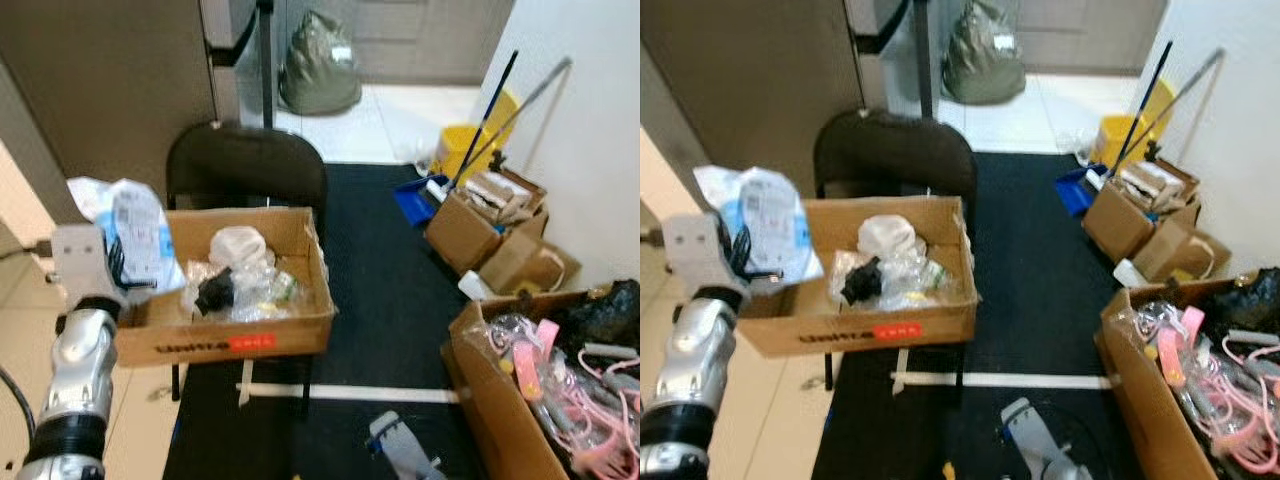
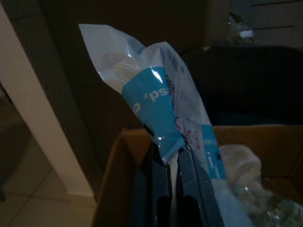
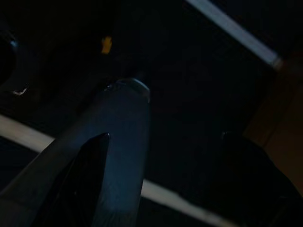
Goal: Picking trash to rubbish bin
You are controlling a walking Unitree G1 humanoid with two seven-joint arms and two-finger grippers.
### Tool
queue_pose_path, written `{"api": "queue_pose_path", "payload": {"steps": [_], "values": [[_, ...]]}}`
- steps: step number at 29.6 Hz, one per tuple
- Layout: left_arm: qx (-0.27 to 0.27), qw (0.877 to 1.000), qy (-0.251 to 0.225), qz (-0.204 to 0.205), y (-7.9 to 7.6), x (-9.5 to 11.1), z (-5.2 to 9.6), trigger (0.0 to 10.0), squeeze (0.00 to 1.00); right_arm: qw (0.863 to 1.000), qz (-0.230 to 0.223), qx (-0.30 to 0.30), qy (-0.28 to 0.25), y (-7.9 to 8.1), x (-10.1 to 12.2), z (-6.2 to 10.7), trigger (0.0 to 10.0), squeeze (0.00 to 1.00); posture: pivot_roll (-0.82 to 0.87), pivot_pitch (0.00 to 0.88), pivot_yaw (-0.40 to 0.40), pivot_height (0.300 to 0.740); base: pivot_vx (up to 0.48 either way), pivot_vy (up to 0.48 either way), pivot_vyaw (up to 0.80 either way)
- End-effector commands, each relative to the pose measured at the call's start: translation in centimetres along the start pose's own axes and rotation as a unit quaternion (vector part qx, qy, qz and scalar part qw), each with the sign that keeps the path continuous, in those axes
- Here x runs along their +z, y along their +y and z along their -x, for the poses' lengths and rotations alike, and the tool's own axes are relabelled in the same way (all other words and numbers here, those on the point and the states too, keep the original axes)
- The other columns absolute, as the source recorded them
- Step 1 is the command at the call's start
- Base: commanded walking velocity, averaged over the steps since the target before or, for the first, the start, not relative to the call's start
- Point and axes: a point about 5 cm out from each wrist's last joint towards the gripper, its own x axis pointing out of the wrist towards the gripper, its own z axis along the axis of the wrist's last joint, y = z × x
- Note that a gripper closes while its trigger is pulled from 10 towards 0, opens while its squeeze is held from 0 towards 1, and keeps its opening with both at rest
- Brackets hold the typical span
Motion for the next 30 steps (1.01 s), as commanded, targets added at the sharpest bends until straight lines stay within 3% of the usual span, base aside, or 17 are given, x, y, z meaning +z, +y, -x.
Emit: {"api": "queue_pose_path", "payload": {"steps": [1, 5, 7, 9, 10, 15, 16, 20, 23, 26, 29, 30], "values": [[0.001, 1.0, 0.007, 0.006, 0.6, -0.2, -0.1, 10.0, 0.0, 0.999, -0.008, 0.007, 0.031, 0.4, -1.8, 0.1, 10.0, 0.0, 0.13, 0.048, 0.021, 0.74, 0.33, 0.0, 0.0], [-0.014, 1.0, 0.003, 0.02, 0.4, -0.1, -0.2, 10.0, 0.0, 0.999, -0.008, 0.006, 0.032, 0.4, -2.0, 0.2, 10.0, 0.0, 0.13, 0.049, 0.02, 0.74, 0.326, 0.0, 0.0], [-0.06, 0.996, -0.003, 0.064, -0.8, 0.1, -0.3, 10.0, 0.0, 0.999, -0.008, 0.005, 0.034, 0.4, -2.1, 0.2, 10.0, 0.0, 0.13, 0.049, 0.019, 0.74, 0.274, 0.0, 0.0], [-0.083, 0.994, -0.001, 0.072, -1.5, 0.0, -0.2, 10.0, 0.0, 0.999, -0.008, 0.005, 0.035, 0.3, -2.2, 0.2, 10.0, 0.0, 0.13, 0.049, 0.019, 0.74, 0.0, 0.0, 0.0], [-0.102, 0.992, 0.001, 0.078, -2.1, -0.2, 0.0, 10.0, 1.0, 0.999, -0.007, 0.004, 0.035, 0.3, -2.2, 0.2, 10.0, 0.0, 0.13, 0.049, 0.02, 0.74, 0.0, 0.0, 0.0], [-0.132, 0.986, 0.01, 0.099, -3.9, -0.8, 0.6, 10.0, 1.0, 0.999, -0.008, 0.002, 0.037, 0.1, -2.4, 0.3, 10.0, 0.0, 0.12, 0.047, 0.021, 0.74, 0.0, 0.0, 0.0], [-0.149, 0.982, 0.02, 0.112, -5.2, -1.4, 1.1, 10.0, 1.0, 0.999, -0.006, 0.001, 0.039, 0.0, -2.5, 0.3, 10.0, 0.0, 0.12, 0.047, 0.02, 0.74, 0.0, 0.0, 0.0], [-0.171, 0.977, 0.035, 0.119, -6.2, -2.1, 1.7, 10.0, 1.0, 0.999, -0.005, 0.001, 0.039, 0.0, -2.6, 0.3, 10.0, 0.0, 0.12, 0.046, 0.02, 0.74, 0.0, 0.0, 0.0], [-0.218, 0.966, 0.06, 0.124, -7.6, -3.4, 3.0, 10.0, 1.0, 0.999, -0.004, 0.002, 0.038, 0.0, -2.5, 0.3, 10.0, 0.0, 0.12, 0.045, 0.02, 0.74, 0.0, 0.0, 0.0], [-0.22, 0.964, 0.074, 0.132, -7.9, -3.9, 3.4, 10.0, 1.0, 0.999, -0.003, 0.003, 0.038, 0.0, -2.5, 0.3, 10.0, 0.0, 0.13, 0.044, 0.021, 0.74, 0.0, 0.0, 0.0], [-0.239, 0.962, 0.081, 0.108, -8.4, -4.2, 3.9, 10.0, 1.0, 0.999, -0.003, 0.003, 0.037, 0.1, -2.4, 0.3, 10.0, 0.0, 0.13, 0.046, 0.019, 0.74, 0.0, 0.0, 0.0], [-0.233, 0.963, 0.082, 0.111, -8.3, -4.2, 3.8, 10.0, 0.76, 0.999, -0.002, 0.004, 0.037, 0.1, -2.3, 0.3, 10.0, 0.0, 0.13, 0.047, 0.021, 0.74, 0.0, 0.0, 0.0]]}}
